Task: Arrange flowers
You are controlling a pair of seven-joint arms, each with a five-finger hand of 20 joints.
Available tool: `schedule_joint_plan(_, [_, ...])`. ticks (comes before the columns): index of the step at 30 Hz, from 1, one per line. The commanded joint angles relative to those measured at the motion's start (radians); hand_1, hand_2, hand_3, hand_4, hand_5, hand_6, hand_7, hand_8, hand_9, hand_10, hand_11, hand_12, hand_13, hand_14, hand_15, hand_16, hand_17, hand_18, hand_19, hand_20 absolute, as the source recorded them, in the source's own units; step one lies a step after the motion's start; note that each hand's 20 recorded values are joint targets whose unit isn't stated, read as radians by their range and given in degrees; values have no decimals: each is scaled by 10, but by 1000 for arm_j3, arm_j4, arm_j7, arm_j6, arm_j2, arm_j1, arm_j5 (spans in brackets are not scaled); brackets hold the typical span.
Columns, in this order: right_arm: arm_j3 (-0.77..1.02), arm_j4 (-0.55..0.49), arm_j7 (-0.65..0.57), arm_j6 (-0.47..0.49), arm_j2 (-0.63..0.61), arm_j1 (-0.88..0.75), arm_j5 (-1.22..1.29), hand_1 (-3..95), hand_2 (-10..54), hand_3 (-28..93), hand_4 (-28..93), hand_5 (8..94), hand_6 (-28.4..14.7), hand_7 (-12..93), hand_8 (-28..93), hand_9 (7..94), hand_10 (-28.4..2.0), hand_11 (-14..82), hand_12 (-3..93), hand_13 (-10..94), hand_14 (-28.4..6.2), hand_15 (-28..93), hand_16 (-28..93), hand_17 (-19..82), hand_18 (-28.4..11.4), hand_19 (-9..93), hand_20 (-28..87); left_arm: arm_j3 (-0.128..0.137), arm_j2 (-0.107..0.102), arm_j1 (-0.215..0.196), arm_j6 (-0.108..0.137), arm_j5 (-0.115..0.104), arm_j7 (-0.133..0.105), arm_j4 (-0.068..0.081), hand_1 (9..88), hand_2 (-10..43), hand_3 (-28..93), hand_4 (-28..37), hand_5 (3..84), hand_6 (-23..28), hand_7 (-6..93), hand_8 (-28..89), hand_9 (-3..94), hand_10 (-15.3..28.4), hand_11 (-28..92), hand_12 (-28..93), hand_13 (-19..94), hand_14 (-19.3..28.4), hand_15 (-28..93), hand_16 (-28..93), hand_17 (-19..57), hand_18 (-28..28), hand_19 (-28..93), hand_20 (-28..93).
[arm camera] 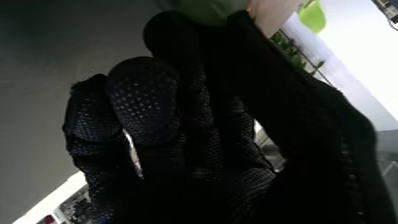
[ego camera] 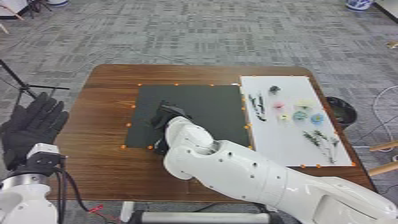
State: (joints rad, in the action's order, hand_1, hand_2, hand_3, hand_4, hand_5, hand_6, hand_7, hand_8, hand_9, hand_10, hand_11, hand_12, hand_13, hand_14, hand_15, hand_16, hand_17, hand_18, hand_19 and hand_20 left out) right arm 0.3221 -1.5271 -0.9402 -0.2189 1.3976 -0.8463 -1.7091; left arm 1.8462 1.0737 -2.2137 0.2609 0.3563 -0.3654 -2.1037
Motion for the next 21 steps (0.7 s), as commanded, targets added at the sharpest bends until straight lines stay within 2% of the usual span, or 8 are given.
schedule_joint_plan(1, [11,-2,1,9,-13,-4,-7,382,-95,766,-238,651,-53,313,-104,720,-152,381,308,727,-79,628,390,415,-235,852,362,-7,0,3,-5,0,-2,6,265,164,747,-283,462,90,113,-84,361,154,219,105,270,147,261,-48,-58,155,363,98])
schedule_joint_plan(7, [-27,-33,-6,-38,-51,6,-45,339,-95,739,-198,642,-63,246,-78,720,-163,338,284,722,-85,628,382,411,-238,853,358,-2,9,-15,0,-10,-16,-2,265,164,748,-283,462,93,114,-83,362,155,221,105,271,150,269,-48,-58,155,365,99])
schedule_joint_plan(8, [-27,-37,-9,-45,-56,4,-62,330,-79,743,-181,640,-66,263,-73,721,-169,308,266,723,-85,631,374,412,-239,855,354,1,8,-17,4,-9,-16,-3,265,164,748,-283,463,95,113,-83,362,155,222,105,271,151,270,-48,-58,155,365,99])
schedule_joint_plan(9, [-32,-39,-8,-51,-63,5,-73,332,-36,743,-179,631,-67,320,-13,717,-177,270,243,724,-86,636,359,412,-239,862,343,4,11,-22,8,-11,-18,-5,265,164,748,-283,463,95,113,-83,363,155,223,105,271,151,271,-48,-58,155,366,98])
schedule_joint_plan(11, [-29,-50,-2,-24,-80,3,-86,364,-12,725,-183,609,-62,400,107,713,-181,233,219,728,-86,640,346,415,-238,871,328,6,16,-28,9,-14,-20,-7,265,164,747,-283,463,97,114,-83,363,156,223,105,272,152,274,-48,-58,155,366,99])
schedule_joint_plan(14, [-27,-85,-4,28,-119,2,-88,453,45,697,-191,567,-57,590,137,710,-187,189,185,751,-85,632,333,432,-234,888,310,6,22,-31,5,-11,-19,-7,265,164,748,-283,464,98,113,-82,363,156,224,105,273,152,276,-49,-57,155,367,99])
schedule_joint_plan(18, [-19,-121,6,84,-151,-11,-85,473,72,697,-201,551,-61,637,157,710,-199,160,166,766,-86,628,329,450,-229,897,304,11,23,-33,6,-13,-19,-7,266,165,748,-283,464,98,113,-83,364,156,226,105,274,151,276,-51,-57,155,367,100])
schedule_joint_plan(21, [6,-149,9,161,-165,-31,-36,470,83,694,-192,545,-67,647,168,706,-204,150,159,769,-87,625,327,453,-228,899,299,6,22,-26,0,-6,-4,-3,265,165,748,-283,464,98,113,-83,364,156,227,105,274,152,277,-51,-56,155,366,100])
